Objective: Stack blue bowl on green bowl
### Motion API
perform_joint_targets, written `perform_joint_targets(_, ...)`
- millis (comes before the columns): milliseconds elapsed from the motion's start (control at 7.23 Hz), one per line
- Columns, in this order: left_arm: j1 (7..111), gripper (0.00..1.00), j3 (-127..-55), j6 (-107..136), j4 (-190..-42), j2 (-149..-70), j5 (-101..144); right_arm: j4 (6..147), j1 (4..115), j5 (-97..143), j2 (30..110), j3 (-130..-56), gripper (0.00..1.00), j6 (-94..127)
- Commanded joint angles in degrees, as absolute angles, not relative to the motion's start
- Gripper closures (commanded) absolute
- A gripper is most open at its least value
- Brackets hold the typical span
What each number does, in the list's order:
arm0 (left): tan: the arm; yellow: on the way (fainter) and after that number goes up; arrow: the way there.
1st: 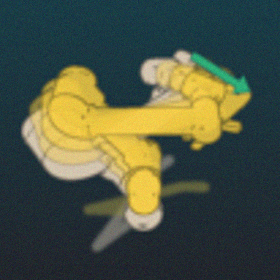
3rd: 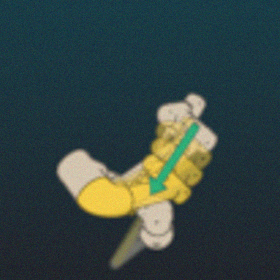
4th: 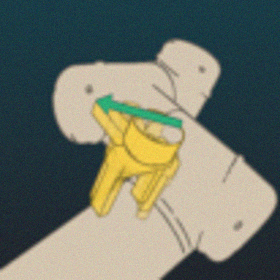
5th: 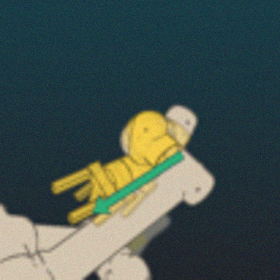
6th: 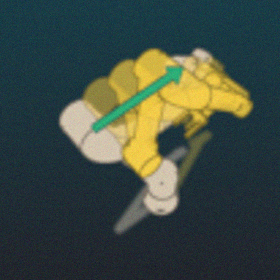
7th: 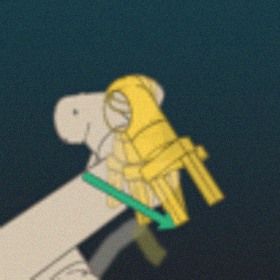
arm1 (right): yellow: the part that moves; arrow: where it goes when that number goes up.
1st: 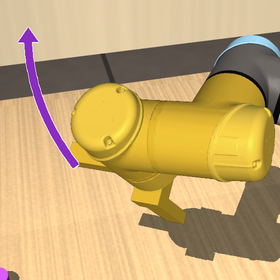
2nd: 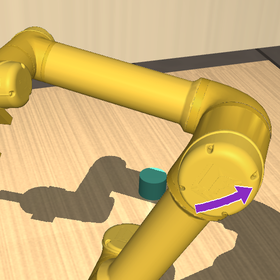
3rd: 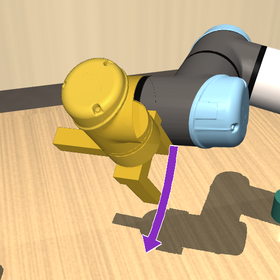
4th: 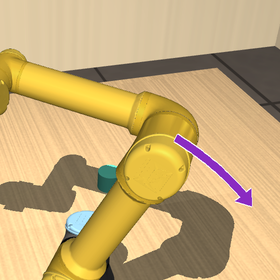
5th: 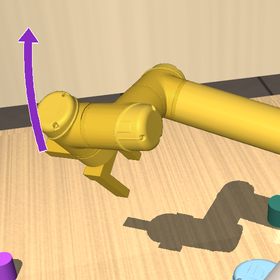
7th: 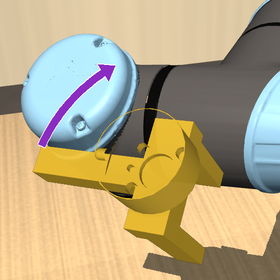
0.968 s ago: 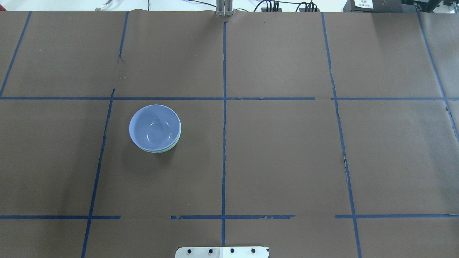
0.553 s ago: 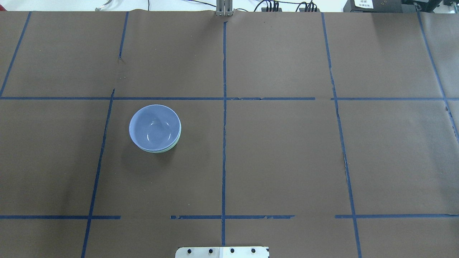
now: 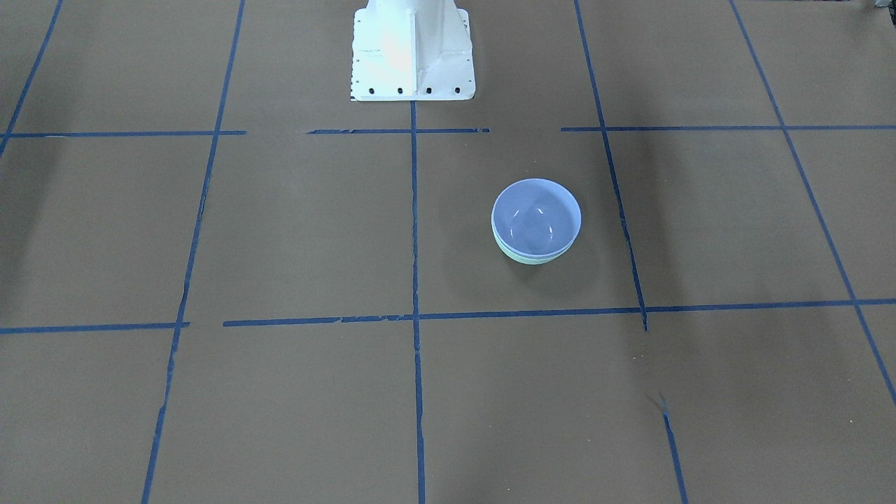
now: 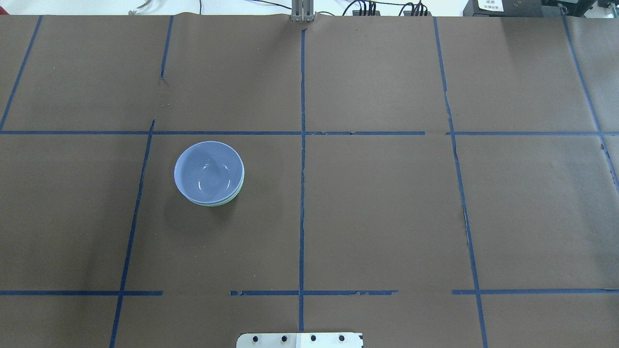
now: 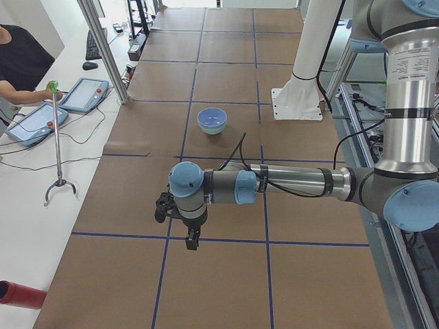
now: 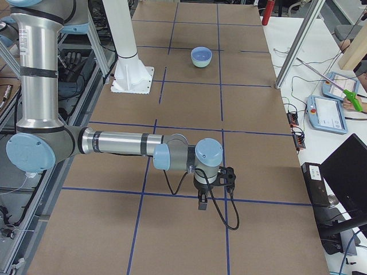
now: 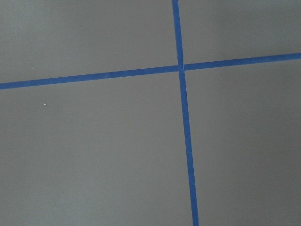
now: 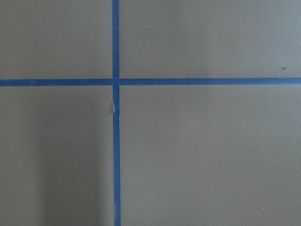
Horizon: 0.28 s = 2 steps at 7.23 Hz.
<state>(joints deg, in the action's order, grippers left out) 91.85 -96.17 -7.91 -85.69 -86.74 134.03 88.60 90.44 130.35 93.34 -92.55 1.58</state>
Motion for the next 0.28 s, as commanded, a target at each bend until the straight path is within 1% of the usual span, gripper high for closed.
perform_joint_targets(0, 91.93, 0.00, -96.24, -7.91, -85.61, -86.75, 134.03, 88.59, 90.44, 130.43, 93.34, -92.55, 0.00, 1.58)
perform_joint_targets(138, 92.02, 0.00, -96.33, -7.91, -85.61, -86.75, 134.03, 88.59, 90.44, 130.43, 93.34, -92.55, 0.00, 1.58)
